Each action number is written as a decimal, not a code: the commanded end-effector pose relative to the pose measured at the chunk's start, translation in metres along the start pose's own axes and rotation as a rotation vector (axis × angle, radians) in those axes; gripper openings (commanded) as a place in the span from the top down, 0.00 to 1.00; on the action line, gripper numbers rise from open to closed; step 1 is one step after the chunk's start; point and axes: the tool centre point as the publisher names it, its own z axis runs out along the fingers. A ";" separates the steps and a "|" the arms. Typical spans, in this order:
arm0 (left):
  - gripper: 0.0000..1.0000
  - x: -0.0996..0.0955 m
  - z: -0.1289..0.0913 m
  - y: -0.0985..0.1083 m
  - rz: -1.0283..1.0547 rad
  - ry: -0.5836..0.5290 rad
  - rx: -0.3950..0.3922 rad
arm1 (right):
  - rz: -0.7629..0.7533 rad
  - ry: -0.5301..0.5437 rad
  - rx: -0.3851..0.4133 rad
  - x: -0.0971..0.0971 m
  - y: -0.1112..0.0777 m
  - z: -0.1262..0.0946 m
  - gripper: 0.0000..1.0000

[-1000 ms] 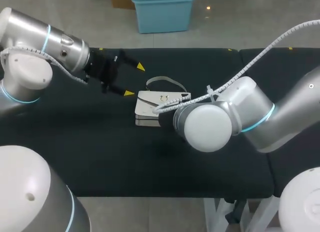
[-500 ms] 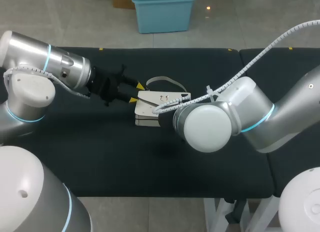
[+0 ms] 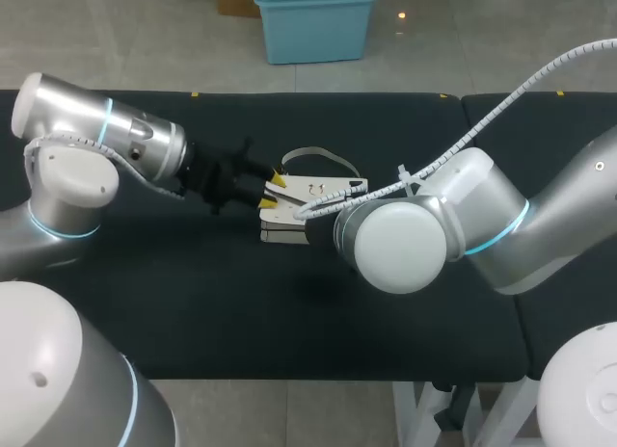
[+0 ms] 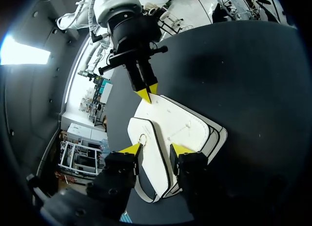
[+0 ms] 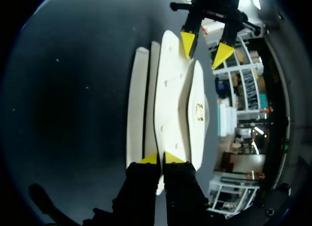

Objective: Pick up the bag, open it, inspect its contents, close it, and place it on the opposite side

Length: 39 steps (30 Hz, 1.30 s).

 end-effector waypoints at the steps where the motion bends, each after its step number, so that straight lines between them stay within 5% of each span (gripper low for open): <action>1: 0.61 0.004 0.009 0.007 0.003 0.017 0.005 | 0.000 -0.697 -0.012 0.006 -0.001 0.002 1.00; 22: 0.65 0.002 0.043 0.020 0.070 -0.022 -0.100 | 0.000 -0.697 -0.012 0.006 -0.001 0.002 1.00; 24: 0.73 0.000 0.045 0.023 0.066 -0.032 -0.115 | 0.000 -0.697 -0.012 0.006 -0.001 0.002 1.00; 25: 0.91 -0.002 0.046 0.025 0.061 -0.036 -0.117 | 0.000 -0.697 -0.012 0.006 -0.001 0.002 1.00; 27: 1.00 -0.004 0.045 0.027 0.049 -0.044 -0.128 | 0.000 -0.697 -0.012 0.006 -0.001 0.002 1.00; 39: 1.00 -0.024 0.020 0.029 -0.130 -0.062 -0.156 | 0.000 -0.697 -0.012 0.006 -0.001 0.002 1.00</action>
